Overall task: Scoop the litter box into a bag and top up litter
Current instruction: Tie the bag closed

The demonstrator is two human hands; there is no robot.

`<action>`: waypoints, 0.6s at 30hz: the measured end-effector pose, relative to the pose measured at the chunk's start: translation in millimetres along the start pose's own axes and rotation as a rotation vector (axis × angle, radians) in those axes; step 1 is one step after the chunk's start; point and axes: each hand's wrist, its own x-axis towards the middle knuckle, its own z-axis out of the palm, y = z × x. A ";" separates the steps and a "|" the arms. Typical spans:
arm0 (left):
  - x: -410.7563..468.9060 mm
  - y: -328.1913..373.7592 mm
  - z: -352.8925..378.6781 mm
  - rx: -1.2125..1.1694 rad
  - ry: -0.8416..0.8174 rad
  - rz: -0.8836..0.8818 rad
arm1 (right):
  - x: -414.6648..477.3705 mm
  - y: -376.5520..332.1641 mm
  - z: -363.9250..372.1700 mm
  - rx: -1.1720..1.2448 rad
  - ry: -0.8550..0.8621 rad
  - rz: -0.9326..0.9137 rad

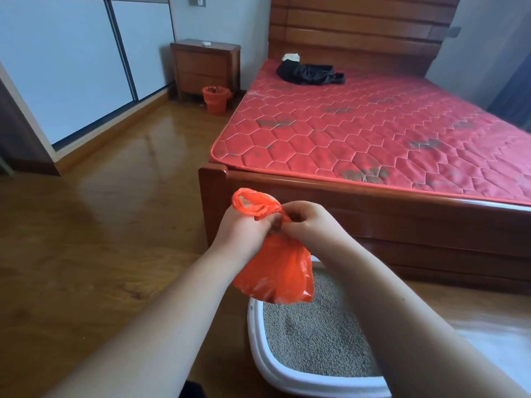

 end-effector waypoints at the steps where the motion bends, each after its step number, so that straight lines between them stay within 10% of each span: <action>1: -1.0 1.0 0.0 0.032 0.021 -0.011 | 0.3 0.9 0.5 -0.059 -0.007 -0.008; 10: -1.0 5.8 -0.1 0.115 0.055 -0.031 | 3.1 5.8 1.3 -0.128 0.127 -0.078; 18: 0.7 5.3 -1.6 -0.460 -0.045 -0.420 | 6.3 15.7 0.7 -0.221 0.324 -0.277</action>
